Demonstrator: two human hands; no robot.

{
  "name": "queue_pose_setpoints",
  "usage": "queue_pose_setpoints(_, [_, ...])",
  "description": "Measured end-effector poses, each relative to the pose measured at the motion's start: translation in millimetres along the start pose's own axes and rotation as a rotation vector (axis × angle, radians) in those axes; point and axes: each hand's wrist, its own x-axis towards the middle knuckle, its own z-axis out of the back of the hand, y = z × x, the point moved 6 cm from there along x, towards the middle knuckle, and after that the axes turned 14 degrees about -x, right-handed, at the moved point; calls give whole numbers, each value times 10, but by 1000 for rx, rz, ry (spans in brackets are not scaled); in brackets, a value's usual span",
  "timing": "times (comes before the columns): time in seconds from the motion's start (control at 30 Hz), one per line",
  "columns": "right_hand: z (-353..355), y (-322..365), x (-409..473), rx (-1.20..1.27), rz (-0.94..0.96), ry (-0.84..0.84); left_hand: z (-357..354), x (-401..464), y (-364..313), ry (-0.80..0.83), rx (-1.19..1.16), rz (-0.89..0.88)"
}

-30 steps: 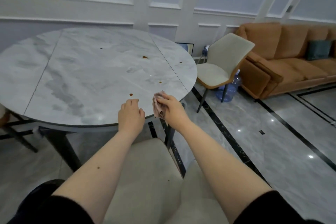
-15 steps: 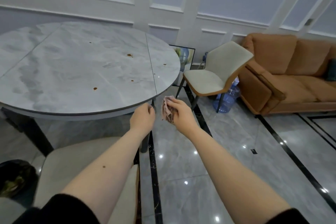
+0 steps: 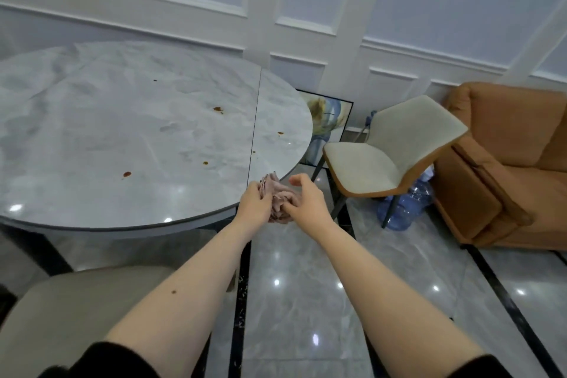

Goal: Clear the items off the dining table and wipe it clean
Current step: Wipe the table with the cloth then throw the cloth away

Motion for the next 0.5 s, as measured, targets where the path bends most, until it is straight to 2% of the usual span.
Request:
queue_pose_setpoints(0.23, [-19, -216, 1033, 26, 108, 110, -143, 1015, -129, -73, 43, -2])
queue_pose_setpoints(0.5, [181, -782, 2410, 185, 114, 385, -703, 2027, -520, -112, -37, -68])
